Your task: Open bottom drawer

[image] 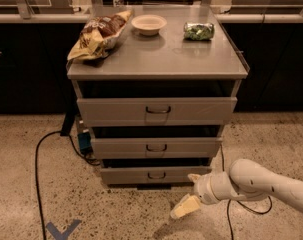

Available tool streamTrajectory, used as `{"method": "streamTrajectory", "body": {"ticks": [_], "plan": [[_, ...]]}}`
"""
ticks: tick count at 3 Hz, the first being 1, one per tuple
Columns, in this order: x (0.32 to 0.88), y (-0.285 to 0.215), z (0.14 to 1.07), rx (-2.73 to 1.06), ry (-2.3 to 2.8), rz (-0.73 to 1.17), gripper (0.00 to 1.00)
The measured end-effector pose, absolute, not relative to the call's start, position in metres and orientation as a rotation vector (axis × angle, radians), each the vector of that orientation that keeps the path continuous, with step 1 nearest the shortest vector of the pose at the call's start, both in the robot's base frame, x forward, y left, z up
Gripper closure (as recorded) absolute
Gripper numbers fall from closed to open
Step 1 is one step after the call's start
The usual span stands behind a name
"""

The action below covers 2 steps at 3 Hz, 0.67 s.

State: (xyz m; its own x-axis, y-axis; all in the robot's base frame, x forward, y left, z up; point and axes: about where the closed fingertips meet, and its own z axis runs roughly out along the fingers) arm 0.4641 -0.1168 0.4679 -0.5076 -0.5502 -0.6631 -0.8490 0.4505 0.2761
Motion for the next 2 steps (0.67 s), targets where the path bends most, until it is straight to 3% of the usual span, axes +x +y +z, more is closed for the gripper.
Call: {"method": "streamTrajectory", "body": {"ticks": [1, 2], "plan": [[0.4980, -0.1095, 0.4529, -1.190, 2.222, 0.710, 0.00], [0.4980, -0.1096, 0.4528, -1.190, 2.222, 0.710, 0.00]]}}
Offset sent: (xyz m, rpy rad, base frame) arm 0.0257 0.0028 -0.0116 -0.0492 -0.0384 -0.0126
